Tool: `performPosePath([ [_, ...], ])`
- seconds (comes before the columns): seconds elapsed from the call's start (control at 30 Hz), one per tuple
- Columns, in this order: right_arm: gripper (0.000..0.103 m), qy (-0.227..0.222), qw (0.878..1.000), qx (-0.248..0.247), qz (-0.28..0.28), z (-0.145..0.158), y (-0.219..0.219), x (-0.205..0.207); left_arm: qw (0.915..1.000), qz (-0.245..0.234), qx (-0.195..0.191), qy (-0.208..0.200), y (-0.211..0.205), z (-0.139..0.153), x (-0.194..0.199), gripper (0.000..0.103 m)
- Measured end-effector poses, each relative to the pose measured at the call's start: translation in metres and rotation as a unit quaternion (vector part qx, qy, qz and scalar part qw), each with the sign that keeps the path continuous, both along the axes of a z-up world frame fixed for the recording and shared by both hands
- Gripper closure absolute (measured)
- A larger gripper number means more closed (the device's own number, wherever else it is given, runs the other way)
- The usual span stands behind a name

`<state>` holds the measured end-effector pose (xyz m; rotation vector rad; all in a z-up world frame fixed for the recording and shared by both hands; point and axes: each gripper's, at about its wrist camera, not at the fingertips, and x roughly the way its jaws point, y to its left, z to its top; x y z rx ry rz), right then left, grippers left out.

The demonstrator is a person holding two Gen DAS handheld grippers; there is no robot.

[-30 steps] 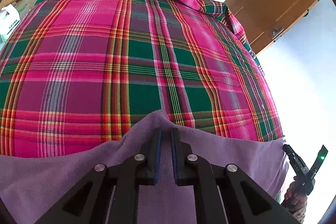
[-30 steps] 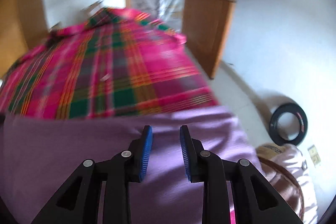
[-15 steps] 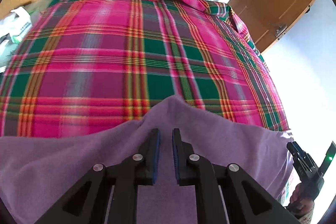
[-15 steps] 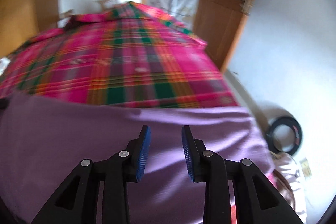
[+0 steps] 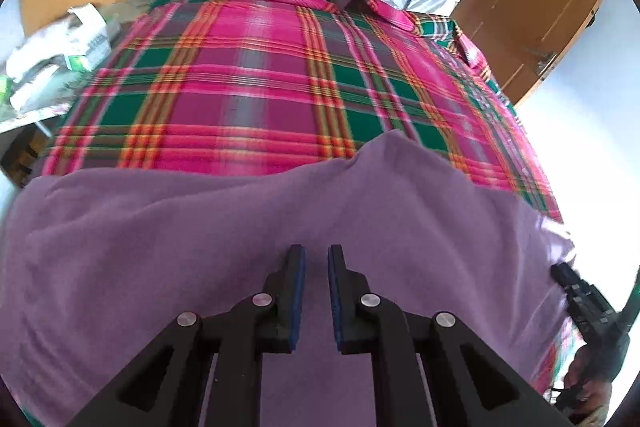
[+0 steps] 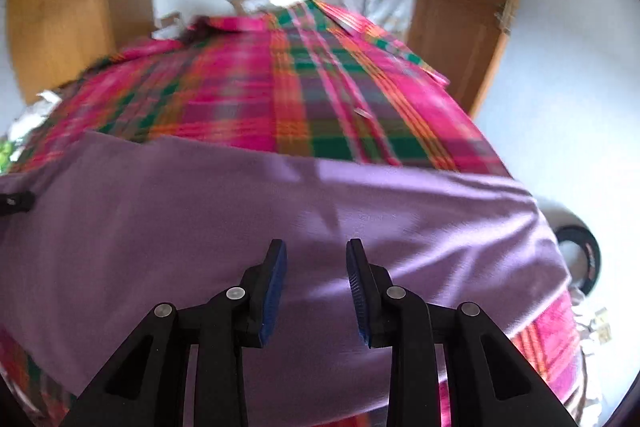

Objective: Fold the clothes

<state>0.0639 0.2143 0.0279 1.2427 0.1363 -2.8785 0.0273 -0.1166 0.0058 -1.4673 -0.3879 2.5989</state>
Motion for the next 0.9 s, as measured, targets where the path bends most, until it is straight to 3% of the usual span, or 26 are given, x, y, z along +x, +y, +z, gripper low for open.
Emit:
performPosePath([
  [0.23, 0.071, -0.002, 0.996, -0.004, 0.094, -0.009, -0.054, 0.019, 0.9996, 0.003, -0.021, 0.017, -0.006, -0.001, 0.029, 0.091],
  [0.47, 0.071, -0.003, 0.996, 0.012, 0.092, -0.013, -0.058, 0.025, 0.999, 0.001, -0.037, 0.027, -0.007, 0.001, 0.048, 0.091],
  [0.63, 0.071, 0.005, 0.991, 0.004, 0.134, -0.013, -0.074, 0.032, 0.9977, 0.016, -0.057, 0.035, -0.012, -0.001, 0.062, 0.091],
  [0.9, 0.07, 0.0, 0.991, -0.005, 0.133, -0.019, -0.077, 0.04, 0.9976, 0.02, -0.045, 0.049, -0.027, -0.002, 0.09, 0.091],
])
